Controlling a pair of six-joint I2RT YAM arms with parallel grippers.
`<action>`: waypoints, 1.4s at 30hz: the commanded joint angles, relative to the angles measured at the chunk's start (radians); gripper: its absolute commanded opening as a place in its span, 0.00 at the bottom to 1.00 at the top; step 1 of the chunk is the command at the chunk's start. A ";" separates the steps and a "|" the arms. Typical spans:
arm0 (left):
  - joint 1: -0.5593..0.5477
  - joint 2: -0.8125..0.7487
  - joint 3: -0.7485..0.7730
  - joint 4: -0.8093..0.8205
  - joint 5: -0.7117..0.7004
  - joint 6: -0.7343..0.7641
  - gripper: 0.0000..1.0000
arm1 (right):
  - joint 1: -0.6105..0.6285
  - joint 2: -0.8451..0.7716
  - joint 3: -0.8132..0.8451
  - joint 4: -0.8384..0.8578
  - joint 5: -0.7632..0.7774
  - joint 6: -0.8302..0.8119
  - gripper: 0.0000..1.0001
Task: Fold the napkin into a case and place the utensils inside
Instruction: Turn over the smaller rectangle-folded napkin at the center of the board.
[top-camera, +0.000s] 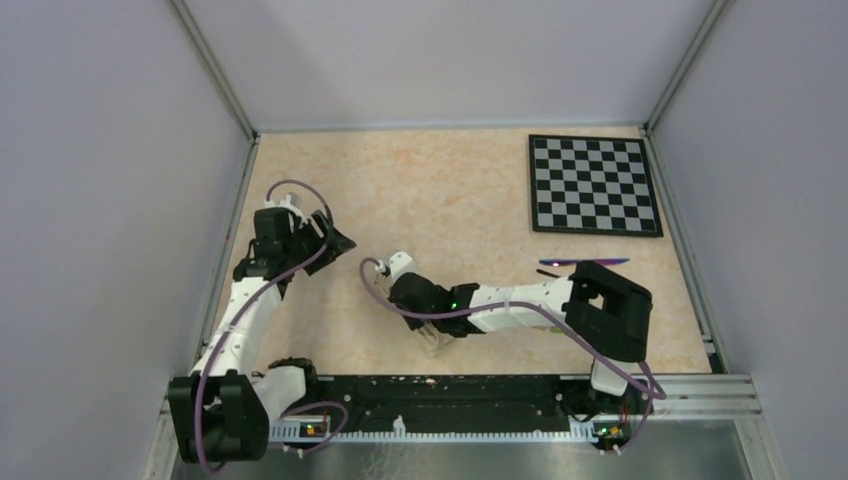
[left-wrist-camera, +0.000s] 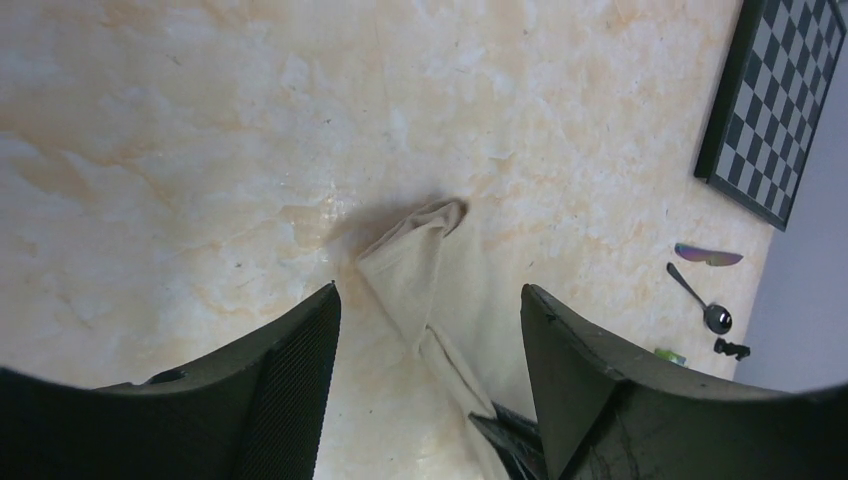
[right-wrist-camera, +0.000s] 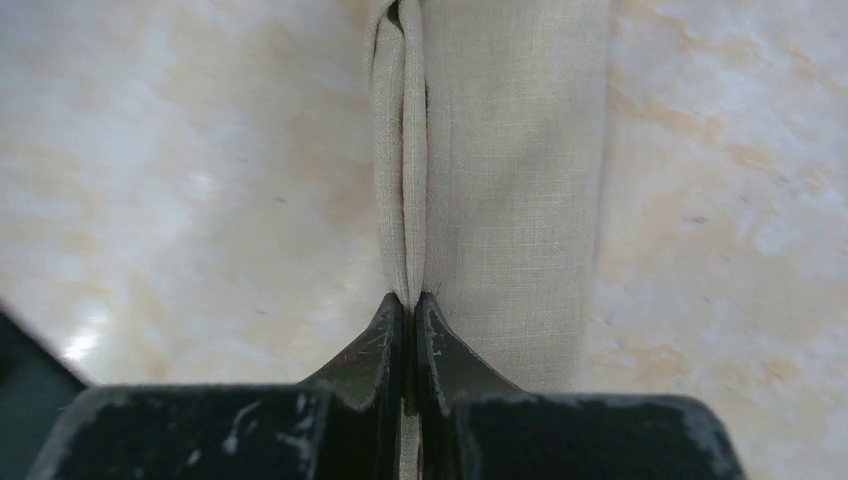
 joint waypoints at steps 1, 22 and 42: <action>0.007 -0.084 0.076 -0.086 -0.083 0.035 0.72 | -0.077 -0.111 -0.050 0.275 -0.366 0.169 0.00; 0.002 -0.175 0.204 -0.272 0.045 0.057 0.72 | -0.468 0.268 -0.482 1.553 -1.002 0.960 0.00; -0.392 0.110 0.044 0.194 0.080 -0.145 0.68 | -0.652 -0.121 -0.523 0.604 -0.913 0.366 0.42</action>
